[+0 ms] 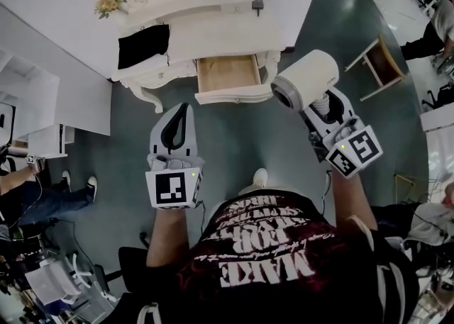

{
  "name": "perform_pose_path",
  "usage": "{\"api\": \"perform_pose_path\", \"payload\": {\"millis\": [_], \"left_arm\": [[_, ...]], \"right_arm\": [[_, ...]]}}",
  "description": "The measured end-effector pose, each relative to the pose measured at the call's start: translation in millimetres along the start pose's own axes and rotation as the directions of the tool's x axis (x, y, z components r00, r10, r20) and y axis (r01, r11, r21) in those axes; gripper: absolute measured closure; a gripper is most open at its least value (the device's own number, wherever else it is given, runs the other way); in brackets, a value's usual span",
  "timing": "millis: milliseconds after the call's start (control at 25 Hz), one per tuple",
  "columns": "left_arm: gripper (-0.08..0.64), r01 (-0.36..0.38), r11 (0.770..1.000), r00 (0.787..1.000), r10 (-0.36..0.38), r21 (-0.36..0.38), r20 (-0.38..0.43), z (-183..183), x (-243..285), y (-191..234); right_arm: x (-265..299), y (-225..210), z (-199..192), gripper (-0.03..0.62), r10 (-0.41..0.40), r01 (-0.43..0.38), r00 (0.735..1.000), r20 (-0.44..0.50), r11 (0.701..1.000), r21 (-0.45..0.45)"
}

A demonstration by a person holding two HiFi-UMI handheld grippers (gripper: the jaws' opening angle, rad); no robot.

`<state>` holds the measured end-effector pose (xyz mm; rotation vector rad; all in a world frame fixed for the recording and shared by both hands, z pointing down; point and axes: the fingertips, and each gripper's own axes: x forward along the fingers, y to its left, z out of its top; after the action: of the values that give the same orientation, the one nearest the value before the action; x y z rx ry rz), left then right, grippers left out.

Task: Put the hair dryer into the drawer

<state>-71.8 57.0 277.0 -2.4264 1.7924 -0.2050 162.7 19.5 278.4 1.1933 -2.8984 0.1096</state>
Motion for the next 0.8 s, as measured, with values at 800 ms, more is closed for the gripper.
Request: {"api": "perform_pose_path", "payload": {"millis": [800], "left_arm": [[0.555,-0.106,0.994,0.994,0.105,-0.015,-0.031,4.1,43.6,-2.4]], "right_arm": [[30.0,-52.3,4.5,0.362,0.118,-0.118,0.993,0.004,0.993,0.013]]}}
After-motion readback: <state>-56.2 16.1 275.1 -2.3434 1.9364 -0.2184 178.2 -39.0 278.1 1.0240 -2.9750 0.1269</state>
